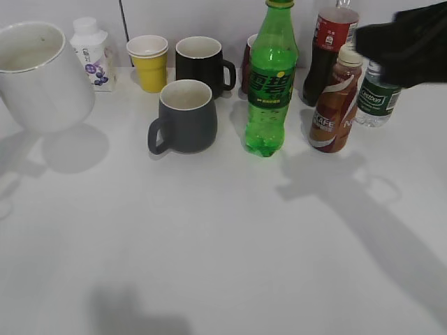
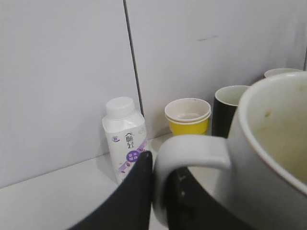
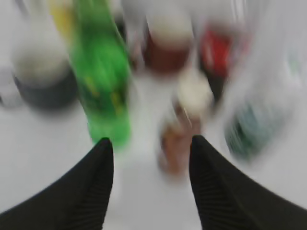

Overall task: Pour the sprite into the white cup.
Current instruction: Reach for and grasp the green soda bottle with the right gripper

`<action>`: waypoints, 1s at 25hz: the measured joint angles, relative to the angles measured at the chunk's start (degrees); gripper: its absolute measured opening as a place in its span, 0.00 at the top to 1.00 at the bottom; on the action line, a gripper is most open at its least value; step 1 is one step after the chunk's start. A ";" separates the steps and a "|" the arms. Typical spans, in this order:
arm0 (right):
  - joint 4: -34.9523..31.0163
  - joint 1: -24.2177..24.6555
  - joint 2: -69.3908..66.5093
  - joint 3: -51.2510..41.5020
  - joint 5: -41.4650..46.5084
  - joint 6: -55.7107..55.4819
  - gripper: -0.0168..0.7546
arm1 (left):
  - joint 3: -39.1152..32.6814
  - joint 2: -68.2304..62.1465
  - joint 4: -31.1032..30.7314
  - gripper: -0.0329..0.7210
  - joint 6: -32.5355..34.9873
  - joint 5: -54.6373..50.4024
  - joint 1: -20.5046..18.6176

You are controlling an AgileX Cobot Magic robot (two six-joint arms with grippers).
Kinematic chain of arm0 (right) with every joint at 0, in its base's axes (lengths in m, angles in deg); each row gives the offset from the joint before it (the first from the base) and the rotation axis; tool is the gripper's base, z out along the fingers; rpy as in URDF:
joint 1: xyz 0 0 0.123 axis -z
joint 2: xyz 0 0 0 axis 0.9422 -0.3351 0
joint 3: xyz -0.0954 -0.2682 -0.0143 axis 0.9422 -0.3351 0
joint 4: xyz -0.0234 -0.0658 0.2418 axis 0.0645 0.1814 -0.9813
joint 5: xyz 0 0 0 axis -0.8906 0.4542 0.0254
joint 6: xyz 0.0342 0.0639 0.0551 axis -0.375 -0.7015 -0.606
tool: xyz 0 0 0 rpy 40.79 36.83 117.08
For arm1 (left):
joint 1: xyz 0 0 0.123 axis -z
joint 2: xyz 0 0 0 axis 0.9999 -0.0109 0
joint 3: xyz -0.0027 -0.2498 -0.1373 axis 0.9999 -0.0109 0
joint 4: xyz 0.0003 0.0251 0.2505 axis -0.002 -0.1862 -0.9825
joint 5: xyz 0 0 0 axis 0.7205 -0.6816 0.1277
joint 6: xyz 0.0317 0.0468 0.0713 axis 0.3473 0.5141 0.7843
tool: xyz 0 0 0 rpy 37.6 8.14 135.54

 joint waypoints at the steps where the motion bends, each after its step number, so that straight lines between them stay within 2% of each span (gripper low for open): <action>1: 0.59 -1.46 0.01 -3.29 -7.30 -1.63 0.48 | 0.00 0.00 0.00 0.89 0.00 0.04 0.00; 4: 1.86 -3.86 -2.47 -13.23 -30.27 -3.88 0.48 | 0.00 0.00 0.00 0.89 0.00 0.04 0.00; 6: 1.98 -4.00 -6.75 -17.35 -38.33 -4.06 0.42 | 0.00 0.00 0.00 0.89 0.00 0.04 0.00; 9: 2.80 -4.06 -13.72 -18.82 -45.49 -4.30 0.24 | 0.00 0.00 -0.05 0.89 0.00 0.04 0.00; 11: 2.80 -4.11 -17.98 -18.64 -50.15 -4.70 0.16 | 0.00 0.00 -0.05 0.89 0.00 0.04 0.00; 16: 2.94 -4.11 -28.21 -15.45 -54.33 -8.98 0.13 | 0.00 0.00 -0.05 0.89 0.00 0.04 0.00; 25: 2.97 -4.11 -40.17 -4.77 -54.83 -11.81 0.13 | 0.00 0.00 -0.05 0.89 0.00 0.04 0.00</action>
